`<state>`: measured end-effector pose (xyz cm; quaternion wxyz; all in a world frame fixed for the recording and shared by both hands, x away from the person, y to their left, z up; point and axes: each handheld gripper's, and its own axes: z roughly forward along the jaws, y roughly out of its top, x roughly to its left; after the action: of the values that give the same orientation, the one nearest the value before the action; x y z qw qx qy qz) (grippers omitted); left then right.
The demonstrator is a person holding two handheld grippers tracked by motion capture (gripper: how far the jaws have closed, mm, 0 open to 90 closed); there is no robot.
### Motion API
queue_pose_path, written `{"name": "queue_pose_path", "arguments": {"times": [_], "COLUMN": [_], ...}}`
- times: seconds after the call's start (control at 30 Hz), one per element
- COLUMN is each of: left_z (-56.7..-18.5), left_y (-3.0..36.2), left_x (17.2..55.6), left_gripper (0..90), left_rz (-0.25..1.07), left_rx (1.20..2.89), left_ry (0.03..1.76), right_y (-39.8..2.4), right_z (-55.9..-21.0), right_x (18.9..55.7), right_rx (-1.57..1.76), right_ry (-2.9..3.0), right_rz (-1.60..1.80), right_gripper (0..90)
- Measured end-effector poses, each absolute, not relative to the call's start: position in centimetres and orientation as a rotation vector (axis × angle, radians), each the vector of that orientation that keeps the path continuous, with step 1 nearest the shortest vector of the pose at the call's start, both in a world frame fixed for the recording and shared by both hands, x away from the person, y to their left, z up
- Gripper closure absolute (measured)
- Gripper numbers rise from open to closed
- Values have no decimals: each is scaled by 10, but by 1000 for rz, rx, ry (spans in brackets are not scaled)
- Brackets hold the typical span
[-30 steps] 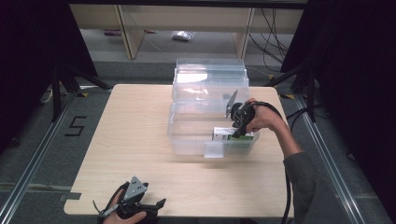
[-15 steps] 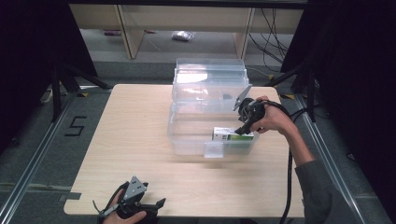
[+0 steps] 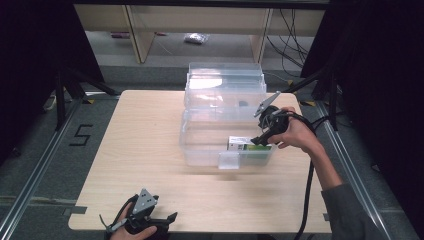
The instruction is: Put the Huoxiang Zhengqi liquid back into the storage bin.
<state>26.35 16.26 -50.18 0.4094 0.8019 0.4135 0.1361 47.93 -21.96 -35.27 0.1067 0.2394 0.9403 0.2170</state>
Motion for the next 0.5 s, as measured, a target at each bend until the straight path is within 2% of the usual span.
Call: {"name": "queue_pose_path", "arguments": {"times": [0.5], "left_z": [-502], "left_y": [163], "left_x": [264], "left_gripper": [149], "left_rz": [342], "left_rx": [2020], "left_ry": [1041], "right_y": [-232], "right_z": [-356], "right_x": [465], "right_rx": [882], "right_ry": [2649], "right_rz": [799], "right_gripper": [302]}}
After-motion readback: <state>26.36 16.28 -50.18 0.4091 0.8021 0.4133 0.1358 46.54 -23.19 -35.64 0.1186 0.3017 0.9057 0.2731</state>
